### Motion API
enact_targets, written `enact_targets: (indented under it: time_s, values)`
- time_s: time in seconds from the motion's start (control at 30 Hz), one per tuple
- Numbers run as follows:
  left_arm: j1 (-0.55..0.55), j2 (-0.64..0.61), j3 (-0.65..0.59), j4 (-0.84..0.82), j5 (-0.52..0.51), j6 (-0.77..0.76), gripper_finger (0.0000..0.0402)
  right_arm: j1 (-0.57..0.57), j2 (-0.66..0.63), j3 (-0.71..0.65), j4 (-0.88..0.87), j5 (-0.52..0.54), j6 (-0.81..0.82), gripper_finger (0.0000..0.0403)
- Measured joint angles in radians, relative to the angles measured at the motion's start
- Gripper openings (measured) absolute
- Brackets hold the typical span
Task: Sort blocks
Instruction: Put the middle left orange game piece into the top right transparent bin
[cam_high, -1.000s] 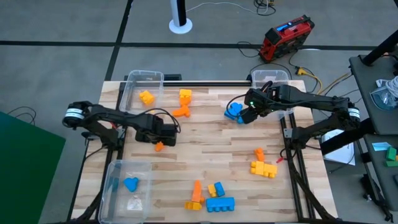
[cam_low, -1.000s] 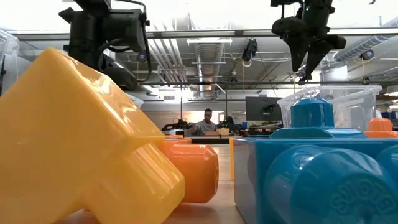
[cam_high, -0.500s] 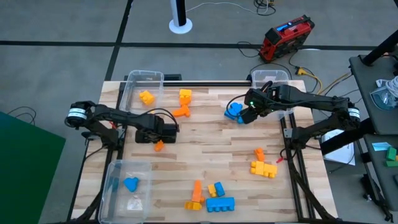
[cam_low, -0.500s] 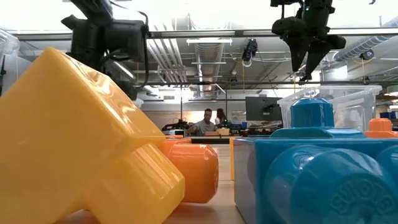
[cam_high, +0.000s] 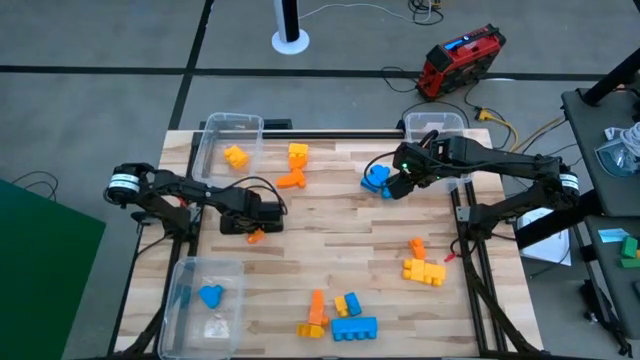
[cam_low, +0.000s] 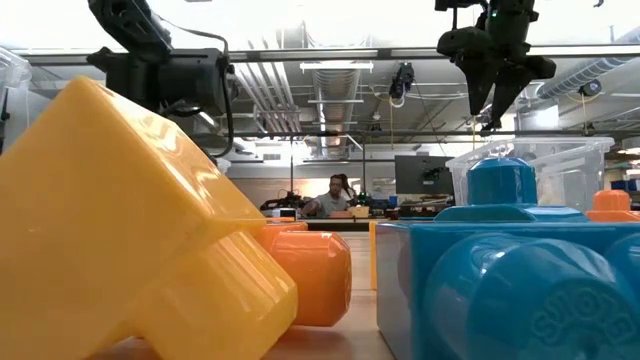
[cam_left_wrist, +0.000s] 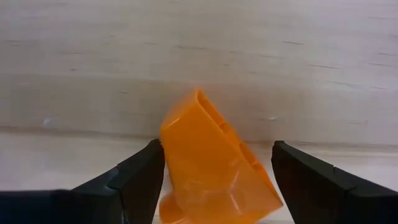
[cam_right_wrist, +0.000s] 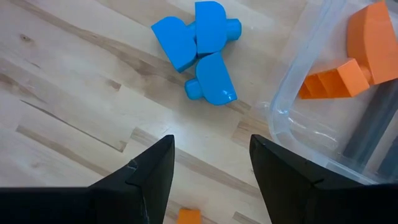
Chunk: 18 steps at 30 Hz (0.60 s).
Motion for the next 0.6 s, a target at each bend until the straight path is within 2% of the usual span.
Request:
enact_targets:
  time_s: [0.2,0.5,0.6]
  values:
    - [0.0,0.0,-0.004,0.016,0.0,0.02,0.0247,0.0,0.0,-0.001,0.0,0.0,0.001,0.0201]
    - [0.0,-0.001,-0.003,0.022,0.0,0.056,0.014,0.0,0.0,-0.001,0.001,0.0,0.001,0.0201]
    - [0.0,-0.002,-0.002,0.024,0.0,0.092,0.0126,0.0,0.0,-0.001,0.001,0.0,0.002,0.0201]
